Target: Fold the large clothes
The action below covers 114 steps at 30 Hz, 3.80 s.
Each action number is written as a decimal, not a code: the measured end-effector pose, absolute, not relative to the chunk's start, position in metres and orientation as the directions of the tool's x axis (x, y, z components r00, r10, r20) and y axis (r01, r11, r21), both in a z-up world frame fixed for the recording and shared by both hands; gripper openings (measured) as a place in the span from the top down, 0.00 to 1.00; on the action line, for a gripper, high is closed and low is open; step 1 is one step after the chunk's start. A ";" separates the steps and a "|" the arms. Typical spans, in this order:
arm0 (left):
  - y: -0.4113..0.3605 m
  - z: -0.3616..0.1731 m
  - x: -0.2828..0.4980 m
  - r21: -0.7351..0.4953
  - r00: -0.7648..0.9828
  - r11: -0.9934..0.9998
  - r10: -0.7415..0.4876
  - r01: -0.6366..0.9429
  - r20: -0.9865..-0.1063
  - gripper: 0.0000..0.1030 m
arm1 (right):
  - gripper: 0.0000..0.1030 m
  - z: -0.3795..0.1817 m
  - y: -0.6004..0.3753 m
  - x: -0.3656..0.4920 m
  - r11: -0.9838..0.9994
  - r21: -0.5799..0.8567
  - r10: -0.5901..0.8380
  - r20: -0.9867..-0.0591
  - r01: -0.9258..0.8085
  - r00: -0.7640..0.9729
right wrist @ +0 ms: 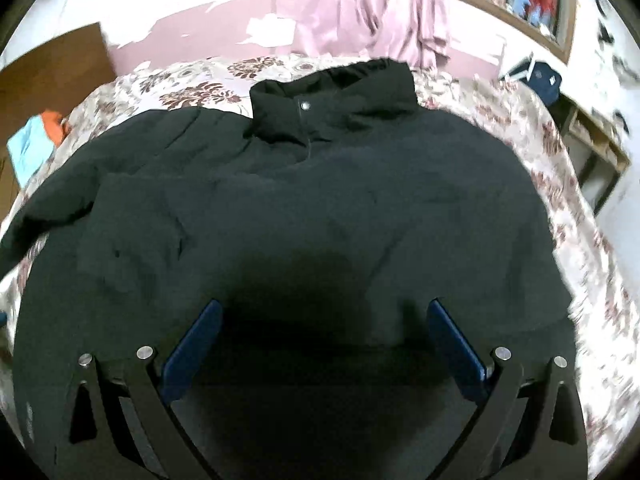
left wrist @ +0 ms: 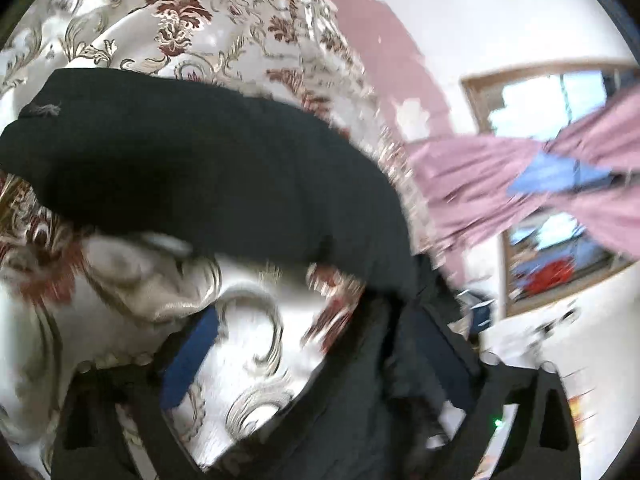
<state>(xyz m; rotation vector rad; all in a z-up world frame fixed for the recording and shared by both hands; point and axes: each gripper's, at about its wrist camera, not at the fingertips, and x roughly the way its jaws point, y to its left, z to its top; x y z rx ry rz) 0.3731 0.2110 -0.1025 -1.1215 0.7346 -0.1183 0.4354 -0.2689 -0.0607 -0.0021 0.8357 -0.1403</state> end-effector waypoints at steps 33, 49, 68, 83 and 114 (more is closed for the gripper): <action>0.316 -0.183 0.368 -0.825 0.803 0.192 -0.192 -0.532 -0.563 0.02 | 0.01 -0.116 -0.204 0.481 0.967 -0.181 -0.254 -0.741 0.179 0.622; 0.317 -0.124 0.345 -0.845 0.918 0.377 0.038 -0.379 -0.394 0.88 | 0.01 -0.116 -0.203 0.480 0.963 -0.204 -0.271 -0.726 0.179 0.632; 0.152 0.118 0.380 -0.446 0.978 0.893 -0.034 -0.062 -0.204 0.89 | 0.01 -0.017 -0.292 0.357 0.995 0.094 0.057 -0.464 -0.015 0.884; -0.106 0.114 0.415 -0.210 0.901 0.952 -0.284 0.224 -0.327 0.90 | 0.01 0.002 -0.413 0.310 0.982 0.123 -0.106 -0.259 0.141 0.960; -0.286 -0.040 0.368 -0.008 0.542 0.781 -0.441 0.625 -0.716 0.15 | 0.01 -0.099 -0.533 0.401 0.659 0.750 0.452 -0.342 -0.050 0.824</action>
